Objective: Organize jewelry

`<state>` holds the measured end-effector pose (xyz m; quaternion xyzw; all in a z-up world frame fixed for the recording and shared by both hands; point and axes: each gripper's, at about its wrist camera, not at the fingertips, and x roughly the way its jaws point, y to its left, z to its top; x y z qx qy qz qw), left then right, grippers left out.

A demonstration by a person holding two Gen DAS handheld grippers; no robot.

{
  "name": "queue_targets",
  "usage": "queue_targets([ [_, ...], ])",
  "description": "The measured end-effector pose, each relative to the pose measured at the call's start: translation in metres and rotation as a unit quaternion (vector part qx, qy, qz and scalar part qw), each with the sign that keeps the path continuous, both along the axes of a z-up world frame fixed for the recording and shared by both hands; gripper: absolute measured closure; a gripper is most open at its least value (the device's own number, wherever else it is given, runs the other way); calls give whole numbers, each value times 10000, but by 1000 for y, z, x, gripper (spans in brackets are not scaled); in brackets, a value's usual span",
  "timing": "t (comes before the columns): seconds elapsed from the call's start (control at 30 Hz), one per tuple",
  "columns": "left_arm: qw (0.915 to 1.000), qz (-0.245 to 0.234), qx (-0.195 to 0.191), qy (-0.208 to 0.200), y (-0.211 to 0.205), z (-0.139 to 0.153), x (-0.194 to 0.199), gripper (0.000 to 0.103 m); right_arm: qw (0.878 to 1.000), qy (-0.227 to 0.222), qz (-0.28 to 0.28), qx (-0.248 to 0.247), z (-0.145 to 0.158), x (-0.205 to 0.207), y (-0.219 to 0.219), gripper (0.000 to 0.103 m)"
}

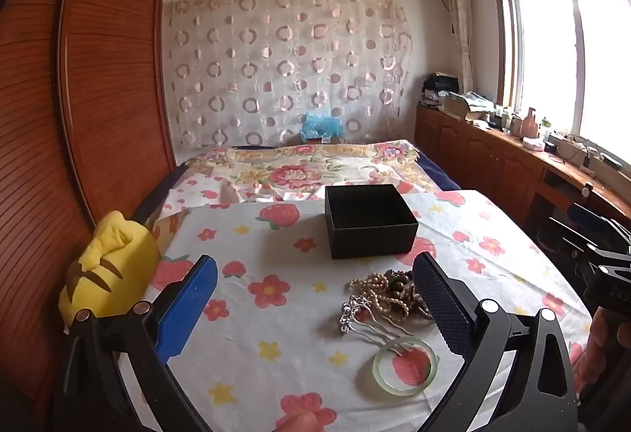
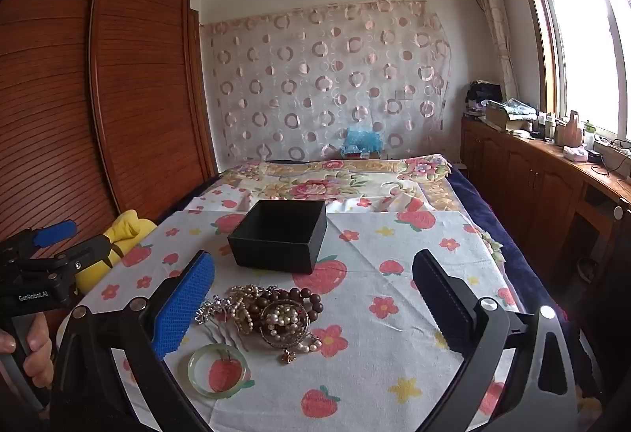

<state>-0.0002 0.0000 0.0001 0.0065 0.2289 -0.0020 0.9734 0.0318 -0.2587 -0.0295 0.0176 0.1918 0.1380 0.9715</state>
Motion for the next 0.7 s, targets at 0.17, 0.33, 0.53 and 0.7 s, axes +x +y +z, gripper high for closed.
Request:
queue_targets([
  [0.17,10000,5,-5,27,1,-1,1,7,10000,0,10,9,0,0,0,2],
  [0.33,10000,11,23,-14,0,0,0,7,10000,0,5,21,0,0,0,2],
  [0.53,10000,3,23,-13,0,0,0,7,10000,-3,2,34,0,0,-1,2],
  [0.7,10000,1,24,-10,0,0,0,7,10000,-10,10,26,0,0,0,2],
])
